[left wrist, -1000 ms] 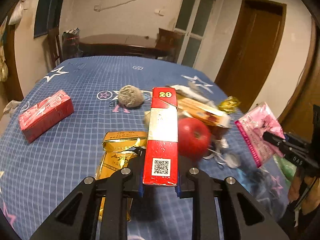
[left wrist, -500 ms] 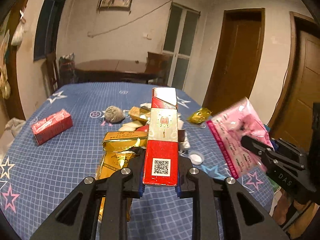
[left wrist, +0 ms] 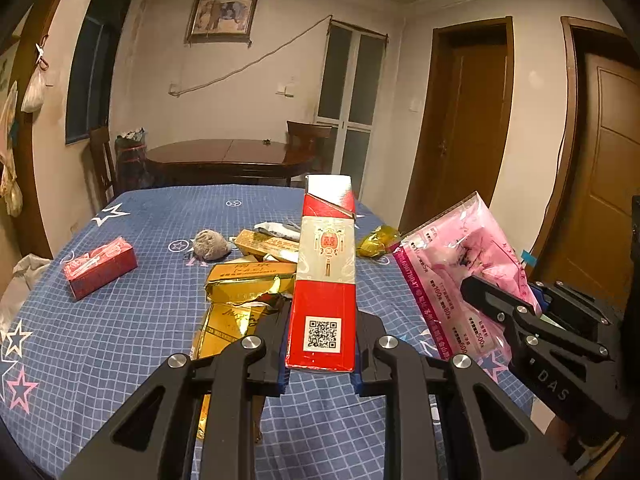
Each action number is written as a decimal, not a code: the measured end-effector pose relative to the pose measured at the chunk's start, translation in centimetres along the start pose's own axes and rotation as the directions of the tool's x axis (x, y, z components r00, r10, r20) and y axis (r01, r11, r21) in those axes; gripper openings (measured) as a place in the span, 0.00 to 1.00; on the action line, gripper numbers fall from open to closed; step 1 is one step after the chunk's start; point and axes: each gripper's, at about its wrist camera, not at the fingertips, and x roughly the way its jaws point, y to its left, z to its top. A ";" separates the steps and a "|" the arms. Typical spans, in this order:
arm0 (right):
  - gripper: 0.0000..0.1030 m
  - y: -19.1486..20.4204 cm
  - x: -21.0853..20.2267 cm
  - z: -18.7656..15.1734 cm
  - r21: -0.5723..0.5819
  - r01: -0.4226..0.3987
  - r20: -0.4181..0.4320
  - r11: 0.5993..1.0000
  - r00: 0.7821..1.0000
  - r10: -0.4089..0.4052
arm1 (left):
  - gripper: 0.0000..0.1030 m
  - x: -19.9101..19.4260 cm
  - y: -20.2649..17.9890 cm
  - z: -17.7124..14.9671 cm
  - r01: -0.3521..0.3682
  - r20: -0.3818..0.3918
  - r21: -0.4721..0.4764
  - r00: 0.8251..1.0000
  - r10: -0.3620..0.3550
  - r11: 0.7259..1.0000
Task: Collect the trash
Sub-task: 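Carry the red box and pink pack in both tools over the trash bin, then open both tools to drop the box and pack into the bin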
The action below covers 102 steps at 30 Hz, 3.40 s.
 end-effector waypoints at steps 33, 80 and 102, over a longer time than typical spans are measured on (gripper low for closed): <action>0.20 -13.5 -5.1 0.3 0.107 0.271 -0.041 0.957 0.963 -0.268 | 0.23 9.2 -15.9 2.8 0.285 -0.095 0.121 0.957 -0.275 0.951; 0.21 -34.9 -0.2 -8.3 0.199 0.439 -0.446 0.876 0.837 -0.318 | 0.23 31.6 -38.4 -3.4 0.512 -0.481 0.115 0.779 -0.403 0.851; 0.60 -37.4 -2.4 -8.5 0.300 0.446 -0.387 0.843 0.865 -0.319 | 0.88 31.3 -38.3 -3.7 0.461 -0.462 0.182 0.820 -0.339 0.868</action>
